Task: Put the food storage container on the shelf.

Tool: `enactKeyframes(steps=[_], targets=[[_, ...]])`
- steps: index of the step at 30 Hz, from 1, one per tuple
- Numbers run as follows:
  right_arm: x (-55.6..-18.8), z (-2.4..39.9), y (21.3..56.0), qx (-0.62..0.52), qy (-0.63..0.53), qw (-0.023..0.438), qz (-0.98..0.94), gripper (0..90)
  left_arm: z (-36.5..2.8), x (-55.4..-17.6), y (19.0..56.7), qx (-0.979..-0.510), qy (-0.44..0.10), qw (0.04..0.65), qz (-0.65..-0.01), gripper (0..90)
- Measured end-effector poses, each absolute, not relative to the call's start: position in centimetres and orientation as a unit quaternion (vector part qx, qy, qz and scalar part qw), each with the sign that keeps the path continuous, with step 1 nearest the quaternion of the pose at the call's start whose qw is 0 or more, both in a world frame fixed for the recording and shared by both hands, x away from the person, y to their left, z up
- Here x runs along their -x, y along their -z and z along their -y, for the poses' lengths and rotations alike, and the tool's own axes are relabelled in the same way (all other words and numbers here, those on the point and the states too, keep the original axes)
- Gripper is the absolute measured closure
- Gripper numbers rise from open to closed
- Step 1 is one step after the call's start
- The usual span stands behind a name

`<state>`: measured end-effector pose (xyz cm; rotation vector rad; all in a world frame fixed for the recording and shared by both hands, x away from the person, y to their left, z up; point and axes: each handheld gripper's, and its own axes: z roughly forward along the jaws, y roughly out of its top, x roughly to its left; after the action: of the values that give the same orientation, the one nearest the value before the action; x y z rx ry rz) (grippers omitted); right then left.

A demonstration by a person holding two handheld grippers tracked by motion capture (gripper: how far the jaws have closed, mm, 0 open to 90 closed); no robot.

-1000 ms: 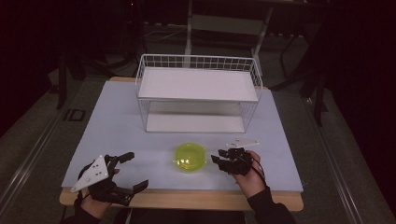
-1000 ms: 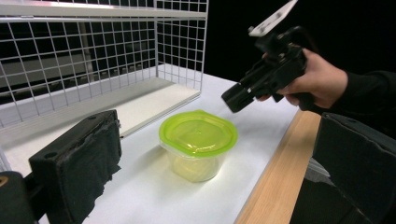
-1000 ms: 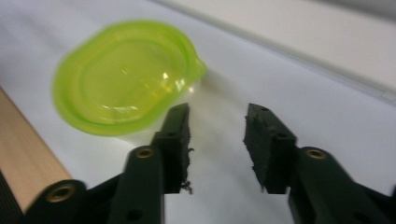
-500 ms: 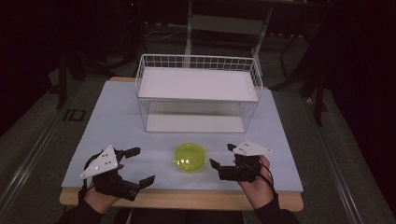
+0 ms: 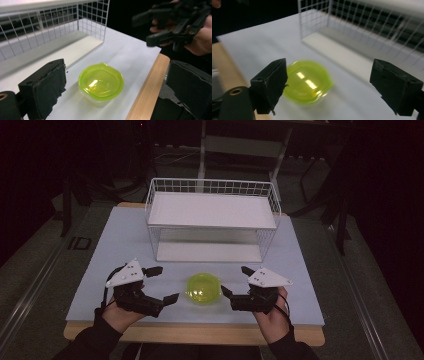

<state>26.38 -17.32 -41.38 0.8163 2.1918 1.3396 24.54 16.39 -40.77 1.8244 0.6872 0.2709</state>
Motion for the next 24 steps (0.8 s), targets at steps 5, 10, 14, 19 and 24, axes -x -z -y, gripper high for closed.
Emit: enactKeyframes(steps=[5, 10, 14, 19, 24], targets=[[-27.0, 17.2, 40.9, -0.289, -0.49, 0.234, -0.789, 14.5, -14.9, -25.7, 41.1, -0.776, -0.103, 0.527, -0.332, 5.6], [-27.6, 17.0, 41.0, -0.311, -0.486, 0.213, -0.789, 14.3, -13.5, -26.7, 41.7, -0.782, -0.094, 0.502, -0.358, 5.7], [-28.8, 16.6, 42.0, -0.339, -0.485, 0.178, -0.786, 11.3, -12.7, -27.9, 42.5, -0.775, -0.091, 0.48, -0.4, 9.2], [-29.5, 16.1, 43.5, -0.352, -0.465, 0.18, -0.792, 14.3, -11.7, -29.2, 44.3, -0.777, -0.108, 0.447, -0.431, 16.0], [-30.0, 15.5, 44.9, -0.361, -0.446, 0.158, -0.804, 14.5, -11.4, -30.0, 46.2, -0.773, -0.079, 0.43, -0.461, 20.7]])
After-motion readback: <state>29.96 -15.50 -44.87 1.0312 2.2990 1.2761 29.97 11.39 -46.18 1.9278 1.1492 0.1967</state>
